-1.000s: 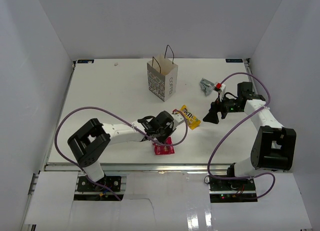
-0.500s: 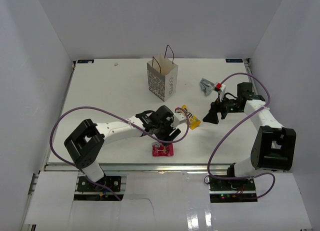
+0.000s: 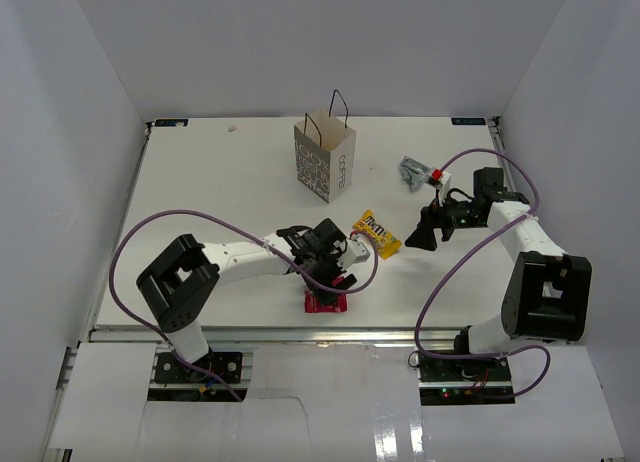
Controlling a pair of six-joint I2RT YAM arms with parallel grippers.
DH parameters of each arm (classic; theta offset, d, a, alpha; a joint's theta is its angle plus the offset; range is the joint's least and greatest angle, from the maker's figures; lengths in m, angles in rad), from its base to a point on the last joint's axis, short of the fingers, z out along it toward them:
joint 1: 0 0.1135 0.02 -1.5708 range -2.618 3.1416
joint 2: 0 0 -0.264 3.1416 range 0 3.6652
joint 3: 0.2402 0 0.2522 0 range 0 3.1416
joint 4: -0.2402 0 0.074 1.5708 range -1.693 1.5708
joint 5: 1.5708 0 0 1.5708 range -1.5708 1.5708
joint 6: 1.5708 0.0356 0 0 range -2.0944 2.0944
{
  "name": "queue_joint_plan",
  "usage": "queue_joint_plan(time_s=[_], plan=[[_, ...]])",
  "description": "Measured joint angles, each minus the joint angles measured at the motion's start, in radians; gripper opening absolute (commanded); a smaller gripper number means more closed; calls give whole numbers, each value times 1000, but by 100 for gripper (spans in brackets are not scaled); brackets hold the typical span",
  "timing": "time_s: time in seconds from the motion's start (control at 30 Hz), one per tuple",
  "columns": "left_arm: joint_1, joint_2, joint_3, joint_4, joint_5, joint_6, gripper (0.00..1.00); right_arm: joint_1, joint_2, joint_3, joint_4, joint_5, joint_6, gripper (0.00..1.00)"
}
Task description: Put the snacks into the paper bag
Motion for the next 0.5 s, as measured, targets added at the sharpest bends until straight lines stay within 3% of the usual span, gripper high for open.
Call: queue_joint_plan(time_s=[0.13,0.23,0.33,0.37,0.5], plan=[[0,23,-9,18,-4,8,84,0,0,0,0,0,0,90],[0,20,-19,37,-13,7,73,0,0,0,0,0,1,90],[2,14,-32,59,-18,-10,48,-1,0,-2,3,-1,4,90],[2,12,-35,64,-14,-16,36,-1,0,-3,4,-1,5,90],[-5,-10,-46,93,-38,-38,19,-1,0,-4,7,0,8,90]])
